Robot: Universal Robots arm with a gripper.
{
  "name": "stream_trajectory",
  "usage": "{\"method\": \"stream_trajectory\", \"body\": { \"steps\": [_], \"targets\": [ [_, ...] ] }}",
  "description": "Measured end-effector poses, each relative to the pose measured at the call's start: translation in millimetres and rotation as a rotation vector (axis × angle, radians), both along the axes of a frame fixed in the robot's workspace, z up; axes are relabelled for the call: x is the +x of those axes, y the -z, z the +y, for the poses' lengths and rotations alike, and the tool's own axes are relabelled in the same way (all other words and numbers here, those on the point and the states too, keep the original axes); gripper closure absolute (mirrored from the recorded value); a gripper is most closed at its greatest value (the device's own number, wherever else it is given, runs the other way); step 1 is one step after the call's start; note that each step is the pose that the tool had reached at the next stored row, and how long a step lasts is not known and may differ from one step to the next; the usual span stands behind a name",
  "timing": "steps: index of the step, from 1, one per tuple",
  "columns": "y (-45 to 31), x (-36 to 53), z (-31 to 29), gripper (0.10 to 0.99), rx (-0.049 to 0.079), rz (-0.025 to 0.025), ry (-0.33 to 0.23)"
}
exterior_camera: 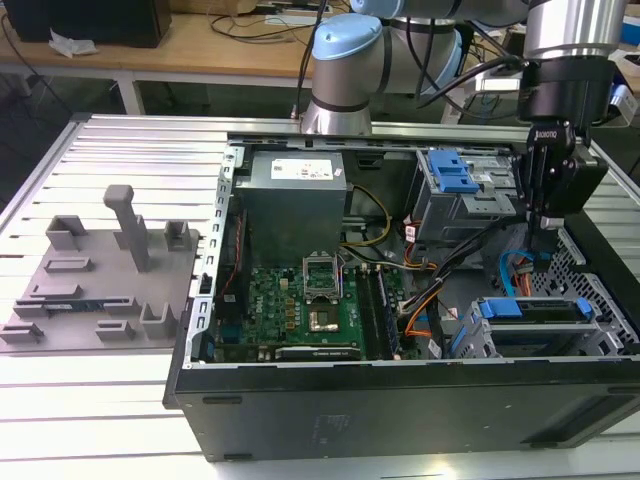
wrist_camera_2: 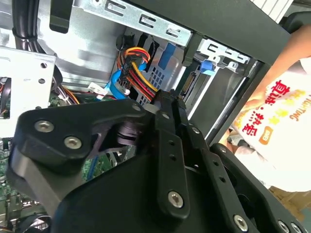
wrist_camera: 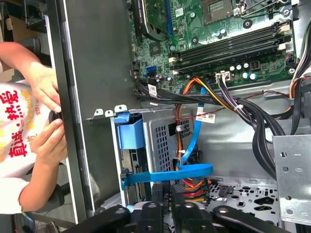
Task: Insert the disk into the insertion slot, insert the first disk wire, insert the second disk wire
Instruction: 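Insert the first disk wire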
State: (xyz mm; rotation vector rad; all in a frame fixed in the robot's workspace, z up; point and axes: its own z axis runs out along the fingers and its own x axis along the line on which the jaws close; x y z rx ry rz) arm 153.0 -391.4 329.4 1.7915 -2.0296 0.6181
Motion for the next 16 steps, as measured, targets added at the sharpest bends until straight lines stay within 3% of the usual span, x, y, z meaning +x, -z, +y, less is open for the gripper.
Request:
{"method": "stream_trajectory", "body": {
  "steps": [1,5,7,8,9,11,13,14,16],
  "targets": [
    [0.1,0.0,0.0,0.922,-0.001,0.0,0.0],
    [0.2,0.0,0.0,0.922,-0.001,-0.0008,-0.002],
    [0.0,0.1,-5.0,0.922,0.016,0.0001,-0.002],
    [-2.0,0.3,-8.1,0.922,0.038,0.003,-0.002],
    [-5.2,0.7,-10.6,0.922,0.052,0.0092,-0.002],
    [-8.1,1.4,-13.0,0.922,0.066,0.0153,-0.002],
    [-9.7,3.5,-16.1,0.922,0.085,0.0279,-0.002],
    [-9.8,4.3,-17.1,0.922,0.091,0.0351,-0.001],
    [-9.9,6.1,-19.1,0.922,0.106,0.0577,-0.001]
  ]
}}
